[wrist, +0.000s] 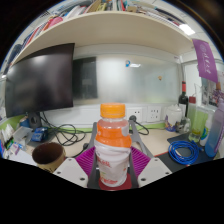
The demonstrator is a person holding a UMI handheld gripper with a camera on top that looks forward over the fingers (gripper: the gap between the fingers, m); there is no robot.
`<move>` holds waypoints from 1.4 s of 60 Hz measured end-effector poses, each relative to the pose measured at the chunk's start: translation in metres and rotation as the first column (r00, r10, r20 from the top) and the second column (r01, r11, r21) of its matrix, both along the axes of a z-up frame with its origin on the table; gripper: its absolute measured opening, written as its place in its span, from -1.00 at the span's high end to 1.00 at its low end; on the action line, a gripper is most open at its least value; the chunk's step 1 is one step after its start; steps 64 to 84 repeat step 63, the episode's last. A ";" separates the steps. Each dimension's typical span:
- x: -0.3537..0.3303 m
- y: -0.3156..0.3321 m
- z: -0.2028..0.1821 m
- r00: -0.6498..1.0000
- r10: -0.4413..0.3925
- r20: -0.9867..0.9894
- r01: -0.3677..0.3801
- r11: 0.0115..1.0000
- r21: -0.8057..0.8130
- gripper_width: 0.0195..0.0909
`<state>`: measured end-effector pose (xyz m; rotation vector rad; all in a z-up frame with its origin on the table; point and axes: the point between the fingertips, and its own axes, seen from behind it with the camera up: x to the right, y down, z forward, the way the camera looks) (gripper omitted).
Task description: Pour water
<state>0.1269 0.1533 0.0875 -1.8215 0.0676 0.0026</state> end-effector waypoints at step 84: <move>-0.014 -0.178 0.131 0.992 0.122 0.009 -0.111 0.931 -0.348 -0.43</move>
